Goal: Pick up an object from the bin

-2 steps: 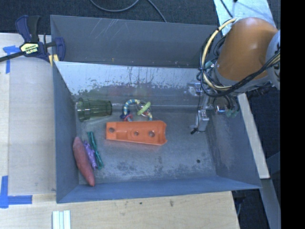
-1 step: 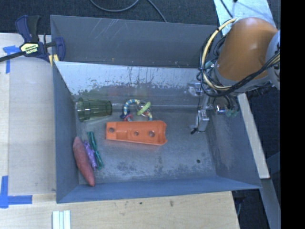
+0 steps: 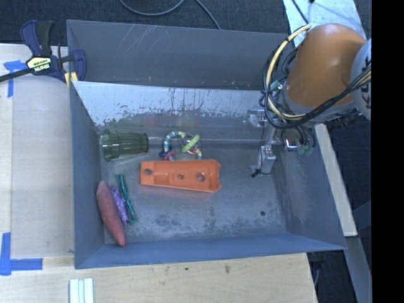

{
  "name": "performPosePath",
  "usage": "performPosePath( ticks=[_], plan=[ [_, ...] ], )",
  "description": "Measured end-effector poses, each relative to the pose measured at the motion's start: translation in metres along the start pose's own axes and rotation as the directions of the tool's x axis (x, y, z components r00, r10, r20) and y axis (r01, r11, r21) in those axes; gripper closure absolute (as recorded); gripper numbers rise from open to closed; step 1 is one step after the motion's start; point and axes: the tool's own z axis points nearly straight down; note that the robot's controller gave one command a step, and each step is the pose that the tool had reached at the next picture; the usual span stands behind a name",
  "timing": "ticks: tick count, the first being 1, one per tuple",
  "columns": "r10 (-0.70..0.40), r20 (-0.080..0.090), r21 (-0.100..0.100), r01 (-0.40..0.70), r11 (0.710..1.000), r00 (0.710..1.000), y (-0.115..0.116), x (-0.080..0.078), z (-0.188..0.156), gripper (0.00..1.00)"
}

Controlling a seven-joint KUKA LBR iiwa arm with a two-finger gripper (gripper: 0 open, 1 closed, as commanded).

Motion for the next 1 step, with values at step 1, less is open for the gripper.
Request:
performPosePath(
  ticks=[1],
  plan=[
    [-0.043,0.006,0.001,0.043,0.999,0.999,0.0559,-0.0091,0.0601,0.0]
  ],
)
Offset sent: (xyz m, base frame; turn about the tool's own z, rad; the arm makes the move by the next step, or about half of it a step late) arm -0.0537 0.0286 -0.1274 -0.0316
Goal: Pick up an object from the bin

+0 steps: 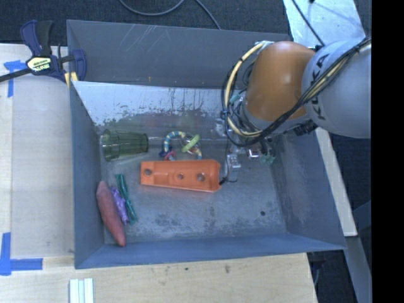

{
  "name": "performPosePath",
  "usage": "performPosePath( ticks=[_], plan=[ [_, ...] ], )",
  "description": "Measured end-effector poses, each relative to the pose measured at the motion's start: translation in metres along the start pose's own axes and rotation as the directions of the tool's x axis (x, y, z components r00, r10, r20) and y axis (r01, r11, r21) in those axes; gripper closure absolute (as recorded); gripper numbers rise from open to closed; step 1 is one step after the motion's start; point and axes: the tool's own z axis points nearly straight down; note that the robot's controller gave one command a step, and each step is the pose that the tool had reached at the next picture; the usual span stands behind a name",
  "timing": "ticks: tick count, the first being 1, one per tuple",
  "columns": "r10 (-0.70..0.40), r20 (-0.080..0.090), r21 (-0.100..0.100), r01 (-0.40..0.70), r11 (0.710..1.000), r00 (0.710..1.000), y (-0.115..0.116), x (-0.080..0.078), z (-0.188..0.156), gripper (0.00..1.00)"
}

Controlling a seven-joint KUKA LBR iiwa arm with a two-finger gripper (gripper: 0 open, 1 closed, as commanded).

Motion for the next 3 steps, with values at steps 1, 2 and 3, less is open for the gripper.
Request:
performPosePath(
  ticks=[1,2,3],
  plan=[
    [0.012,-0.002,0.0,-0.012,1.0,1.0,-0.026,0.064,0.066,1.0],
    [0.012,-0.002,0.0,-0.012,1.0,1.0,-0.026,0.064,0.066,1.0],
    [0.045,0.003,0.0,-0.045,0.999,0.999,-0.009,0.054,-0.069,1.0]
  ],
)
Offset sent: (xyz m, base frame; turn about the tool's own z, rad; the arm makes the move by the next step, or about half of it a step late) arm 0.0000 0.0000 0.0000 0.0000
